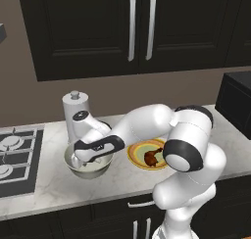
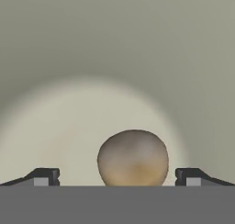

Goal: Place the chicken drumstick on the plate and place the mushroom on the same plate.

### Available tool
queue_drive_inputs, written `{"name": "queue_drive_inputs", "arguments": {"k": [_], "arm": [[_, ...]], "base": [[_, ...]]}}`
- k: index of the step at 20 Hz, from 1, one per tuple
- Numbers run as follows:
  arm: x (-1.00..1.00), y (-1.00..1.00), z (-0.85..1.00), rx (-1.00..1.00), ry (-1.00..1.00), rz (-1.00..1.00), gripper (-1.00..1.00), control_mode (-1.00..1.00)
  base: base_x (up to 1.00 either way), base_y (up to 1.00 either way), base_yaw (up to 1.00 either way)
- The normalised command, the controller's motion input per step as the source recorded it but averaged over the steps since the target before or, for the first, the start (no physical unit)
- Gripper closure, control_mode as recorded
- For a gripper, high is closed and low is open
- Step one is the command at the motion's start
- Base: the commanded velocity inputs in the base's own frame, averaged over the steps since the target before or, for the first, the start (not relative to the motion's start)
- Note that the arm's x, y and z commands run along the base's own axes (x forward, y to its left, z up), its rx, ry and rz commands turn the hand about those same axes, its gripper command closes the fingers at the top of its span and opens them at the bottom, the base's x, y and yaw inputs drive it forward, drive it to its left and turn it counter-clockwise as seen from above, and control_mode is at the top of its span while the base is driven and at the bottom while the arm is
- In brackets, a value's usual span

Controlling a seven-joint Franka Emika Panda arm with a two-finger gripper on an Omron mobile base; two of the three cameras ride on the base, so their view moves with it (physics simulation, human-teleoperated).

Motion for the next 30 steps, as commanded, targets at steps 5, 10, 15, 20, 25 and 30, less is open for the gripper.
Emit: {"name": "queue_drive_inputs", "arguments": {"k": [5, 10, 15, 20, 25, 30], "arm": [[0.00, -0.03, -0.17, 0.00, 0.01, 0.00, -1.00, -1.00], [0.00, 0.00, -0.11, 0.00, 0.01, 0.00, -1.00, -1.00], [0.00, 0.00, 0.00, 0.00, 0.00, 0.00, -1.00, -1.00], [0.00, 0.00, 0.00, 0.00, 0.00, 0.00, 1.00, -1.00], [0.00, 0.00, 0.00, 0.00, 0.00, 0.00, 1.00, -1.00], [0.00, 0.00, 0.05, 0.00, 0.00, 0.00, 1.00, -1.00]], "base": [[0.00, 0.00, 0.00], [0.00, 0.00, 0.00], [0.00, 0.00, 0.00], [0.00, 0.00, 0.00], [0.00, 0.00, 0.00], [0.00, 0.00, 0.00]]}}
